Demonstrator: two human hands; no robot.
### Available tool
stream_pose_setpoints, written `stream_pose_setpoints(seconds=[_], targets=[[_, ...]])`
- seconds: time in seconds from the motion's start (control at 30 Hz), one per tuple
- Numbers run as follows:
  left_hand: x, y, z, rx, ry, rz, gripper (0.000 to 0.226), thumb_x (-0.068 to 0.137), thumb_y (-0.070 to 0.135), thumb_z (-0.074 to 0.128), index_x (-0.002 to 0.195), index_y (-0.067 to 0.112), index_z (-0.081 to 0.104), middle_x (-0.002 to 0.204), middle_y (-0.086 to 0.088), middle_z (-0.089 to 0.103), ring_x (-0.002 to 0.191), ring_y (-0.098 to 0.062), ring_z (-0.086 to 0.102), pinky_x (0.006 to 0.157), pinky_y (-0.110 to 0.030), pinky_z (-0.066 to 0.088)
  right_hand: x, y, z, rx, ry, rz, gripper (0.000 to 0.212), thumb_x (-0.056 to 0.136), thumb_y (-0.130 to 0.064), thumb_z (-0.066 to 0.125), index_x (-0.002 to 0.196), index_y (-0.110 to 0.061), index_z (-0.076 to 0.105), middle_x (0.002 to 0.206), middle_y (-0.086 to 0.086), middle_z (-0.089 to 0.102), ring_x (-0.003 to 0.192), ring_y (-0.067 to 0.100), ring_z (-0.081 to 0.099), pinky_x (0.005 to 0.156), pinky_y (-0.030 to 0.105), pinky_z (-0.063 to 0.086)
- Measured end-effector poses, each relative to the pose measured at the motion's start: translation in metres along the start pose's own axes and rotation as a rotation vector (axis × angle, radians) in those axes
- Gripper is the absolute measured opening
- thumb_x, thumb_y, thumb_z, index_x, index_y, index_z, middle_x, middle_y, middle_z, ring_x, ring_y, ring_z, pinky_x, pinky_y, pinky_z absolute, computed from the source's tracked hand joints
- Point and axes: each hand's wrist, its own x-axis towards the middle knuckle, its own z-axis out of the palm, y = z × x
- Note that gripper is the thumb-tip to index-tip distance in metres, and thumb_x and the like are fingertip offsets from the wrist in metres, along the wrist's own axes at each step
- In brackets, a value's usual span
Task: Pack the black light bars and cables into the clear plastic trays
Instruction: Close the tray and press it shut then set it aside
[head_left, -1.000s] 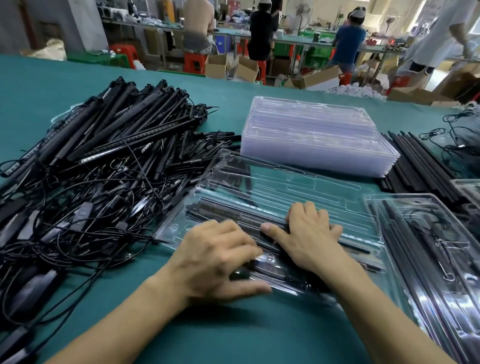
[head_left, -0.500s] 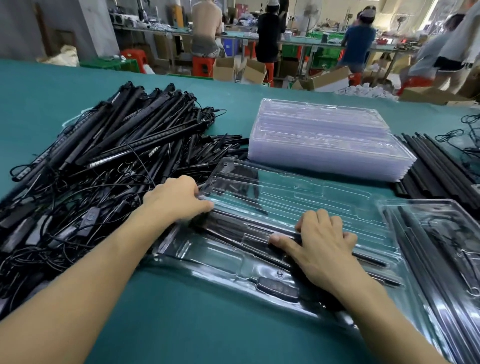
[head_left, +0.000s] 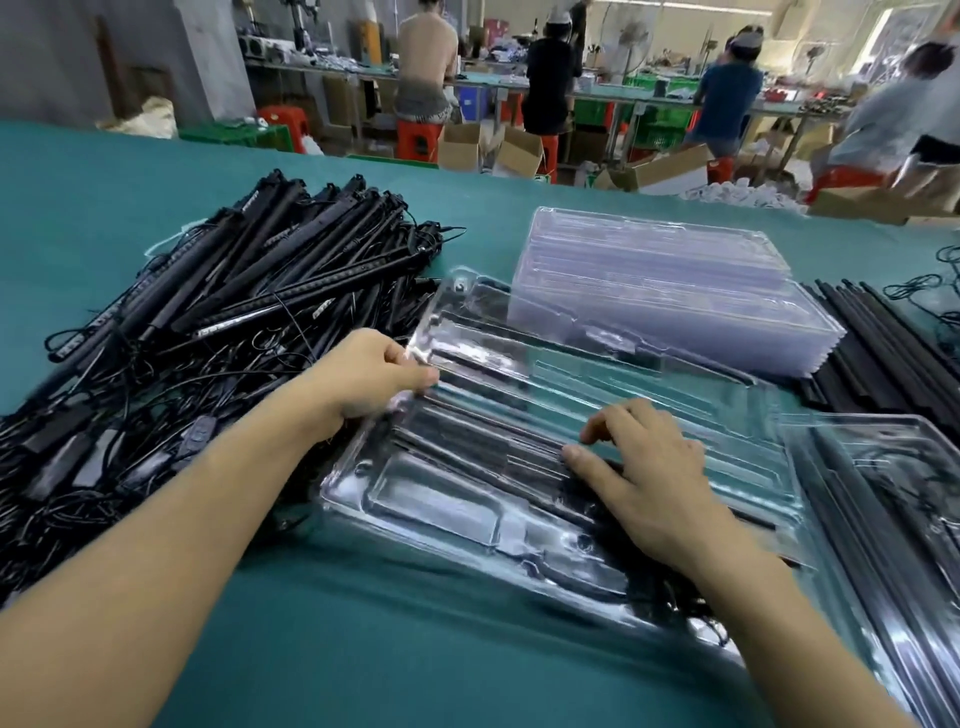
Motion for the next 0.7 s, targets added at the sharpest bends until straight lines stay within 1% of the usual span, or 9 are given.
stream_pose_setpoints(seconds=[0.07,0.13,0.2,0.3,0.37,0.43,0.53,0.63,0.7], targets=[[0.003,-0.001,0.000,-0.072,0.031,-0.028,0.035,0.087,0.032,0.074,0.093,-0.003,0.073,0.092,-0.014,0.074,0.076,-0.019,0.060,0.064,-0.024,0.045,0.006,0.000,-0.004,0.010,-0.007,-0.014,0.024,0.089,-0.059,0.043,0.094,-0.037,0.049,0.100,-0.016,0.045,0.100,0.010,0.043,0.091,0.042,0.036],[0.005,-0.001,-0.001,-0.210,0.035,-0.081,0.023,0.085,0.028,0.074,0.086,0.006,0.075,0.082,-0.004,0.076,0.067,-0.011,0.066,0.068,-0.026,0.046,0.010,-0.003,-0.009,0.010,-0.022,-0.024,0.024,0.092,-0.055,0.046,0.097,-0.033,0.054,0.102,-0.013,0.051,0.103,0.012,0.049,0.095,0.042,0.040],[0.006,-0.003,-0.001,-0.298,0.032,-0.119,0.019,0.084,0.025,0.075,0.084,0.006,0.075,0.079,-0.004,0.076,0.067,-0.013,0.067,0.071,-0.032,0.051,0.013,-0.008,-0.014,-0.004,-0.031,-0.035,0.026,0.094,-0.052,0.048,0.104,-0.030,0.058,0.106,-0.010,0.057,0.106,0.015,0.053,0.095,0.039,0.043],[0.010,-0.005,0.001,-0.290,0.076,-0.122,0.018,0.083,0.024,0.077,0.083,0.007,0.075,0.089,-0.009,0.077,0.078,-0.020,0.069,0.079,-0.038,0.056,0.011,-0.031,-0.016,-0.030,-0.059,-0.104,0.037,0.094,-0.056,0.043,0.120,-0.032,0.055,0.120,-0.008,0.056,0.114,0.015,0.051,0.098,0.036,0.042],[0.011,-0.005,0.004,-0.285,0.106,-0.103,0.017,0.082,0.025,0.078,0.083,0.009,0.075,0.092,-0.011,0.076,0.089,-0.026,0.070,0.093,-0.045,0.054,0.004,-0.057,-0.012,0.026,-0.124,-0.238,0.050,0.091,-0.066,0.038,0.131,-0.038,0.048,0.129,-0.010,0.051,0.119,0.012,0.045,0.102,0.034,0.039],[0.011,-0.007,0.007,-0.298,0.121,-0.082,0.017,0.083,0.025,0.079,0.081,0.009,0.074,0.093,-0.013,0.076,0.093,-0.029,0.070,0.099,-0.049,0.051,-0.005,-0.079,0.000,0.000,-0.185,-0.401,0.062,0.085,-0.074,0.037,0.138,-0.042,0.042,0.138,-0.010,0.048,0.126,0.014,0.041,0.107,0.037,0.036],[0.012,-0.008,0.009,-0.342,0.125,-0.073,0.015,0.084,0.020,0.078,0.081,0.007,0.072,0.093,-0.016,0.075,0.083,-0.025,0.069,0.096,-0.048,0.055,-0.014,-0.089,0.020,-0.200,-0.160,-0.486,0.071,0.079,-0.066,0.057,0.143,-0.045,0.032,0.148,-0.003,0.039,0.134,0.025,0.033,0.109,0.044,0.033],[0.011,-0.010,0.011,-0.365,0.133,-0.071,0.010,0.088,0.015,0.074,0.083,0.007,0.071,0.087,-0.014,0.074,0.080,-0.022,0.067,0.079,-0.035,0.058,-0.017,-0.085,0.033,-0.265,-0.069,-0.464,0.067,0.076,-0.032,0.071,0.138,-0.037,0.047,0.140,0.004,0.051,0.127,0.034,0.047,0.099,0.048,0.044],[0.005,-0.010,0.009,-0.415,0.114,-0.042,0.003,0.092,0.009,0.068,0.090,0.007,0.069,0.090,-0.014,0.072,0.082,-0.021,0.068,0.062,-0.022,0.057,-0.015,-0.079,0.036,-0.249,-0.010,-0.484,0.057,0.080,-0.025,0.070,0.135,-0.031,0.055,0.134,0.008,0.059,0.122,0.037,0.054,0.095,0.048,0.049]])
